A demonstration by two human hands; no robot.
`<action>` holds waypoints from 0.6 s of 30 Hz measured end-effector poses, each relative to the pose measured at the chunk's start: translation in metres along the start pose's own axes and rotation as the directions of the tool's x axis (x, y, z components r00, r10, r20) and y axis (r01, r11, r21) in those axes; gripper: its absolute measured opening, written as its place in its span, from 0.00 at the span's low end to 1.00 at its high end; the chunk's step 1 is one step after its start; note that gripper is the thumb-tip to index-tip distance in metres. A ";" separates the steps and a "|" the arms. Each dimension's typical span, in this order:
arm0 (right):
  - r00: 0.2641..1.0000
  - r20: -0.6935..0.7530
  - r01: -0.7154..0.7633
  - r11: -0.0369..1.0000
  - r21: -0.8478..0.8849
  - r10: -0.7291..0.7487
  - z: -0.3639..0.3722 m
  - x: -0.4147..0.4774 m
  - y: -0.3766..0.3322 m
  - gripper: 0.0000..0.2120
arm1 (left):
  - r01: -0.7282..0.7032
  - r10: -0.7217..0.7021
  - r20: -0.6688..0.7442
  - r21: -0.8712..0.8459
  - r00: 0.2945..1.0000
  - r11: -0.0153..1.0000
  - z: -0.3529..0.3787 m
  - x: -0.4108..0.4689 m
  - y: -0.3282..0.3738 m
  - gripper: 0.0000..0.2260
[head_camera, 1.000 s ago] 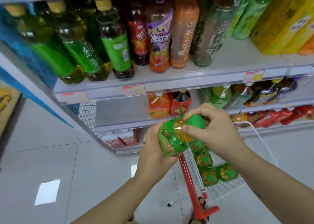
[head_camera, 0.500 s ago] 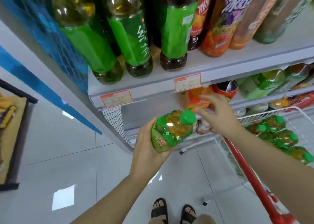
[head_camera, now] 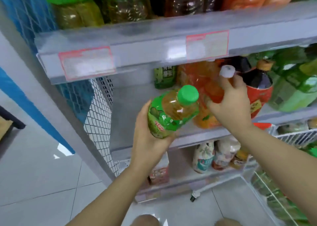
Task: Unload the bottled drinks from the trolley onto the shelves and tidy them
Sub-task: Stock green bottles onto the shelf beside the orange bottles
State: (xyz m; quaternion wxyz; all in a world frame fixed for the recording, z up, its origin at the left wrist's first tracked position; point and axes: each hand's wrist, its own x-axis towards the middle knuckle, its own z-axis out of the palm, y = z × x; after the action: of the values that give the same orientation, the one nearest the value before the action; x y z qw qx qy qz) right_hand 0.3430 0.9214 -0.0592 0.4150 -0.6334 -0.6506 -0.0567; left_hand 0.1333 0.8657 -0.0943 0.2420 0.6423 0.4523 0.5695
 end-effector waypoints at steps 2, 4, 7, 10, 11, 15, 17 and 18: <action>0.998 -0.063 0.007 1.000 -0.009 -0.008 0.006 -0.002 0.002 0.23 | -0.020 0.016 -0.049 -0.075 0.999 0.997 0.007 0.005 -0.014 0.40; 0.996 -0.082 0.027 0.999 -0.023 -0.029 0.011 -0.004 0.005 0.22 | -0.035 0.029 -0.050 -0.109 0.998 0.993 0.011 0.011 -0.023 0.40; 0.996 -0.070 0.054 0.997 -0.054 -0.058 0.012 -0.005 0.010 0.23 | -0.093 0.090 -0.037 -0.109 0.995 0.990 0.016 0.020 -0.033 0.41; 0.998 -0.043 0.045 0.997 -0.059 -0.047 0.010 -0.007 0.010 0.24 | -0.082 0.080 -0.026 -0.116 0.996 0.990 0.020 0.024 -0.037 0.40; 0.999 -0.031 0.039 0.998 -0.058 -0.041 0.008 -0.008 0.009 0.24 | -0.051 0.048 -0.028 -0.120 0.998 0.991 0.021 0.024 -0.039 0.40; 0.999 0.025 0.047 0.997 -0.066 -0.045 0.001 -0.008 0.008 0.25 | 0.063 -0.065 -0.008 -0.190 0.998 0.980 0.024 0.034 -0.049 0.38; 0.997 0.042 0.061 0.995 -0.085 -0.058 0.000 -0.008 0.009 0.26 | 0.119 -0.121 0.001 -0.205 0.993 0.972 0.027 0.043 -0.052 0.37; 0.997 0.049 0.067 0.993 -0.098 -0.062 -0.001 -0.008 0.009 0.26 | 0.146 -0.146 0.014 -0.206 0.989 0.968 0.027 0.048 -0.053 0.36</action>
State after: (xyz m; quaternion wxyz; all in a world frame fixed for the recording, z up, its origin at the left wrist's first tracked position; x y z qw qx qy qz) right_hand 0.3500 0.9168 -0.0675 0.3658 -0.6330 -0.6767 -0.0877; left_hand 0.1400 0.9377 -0.1196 0.3483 0.5781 0.4369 0.5947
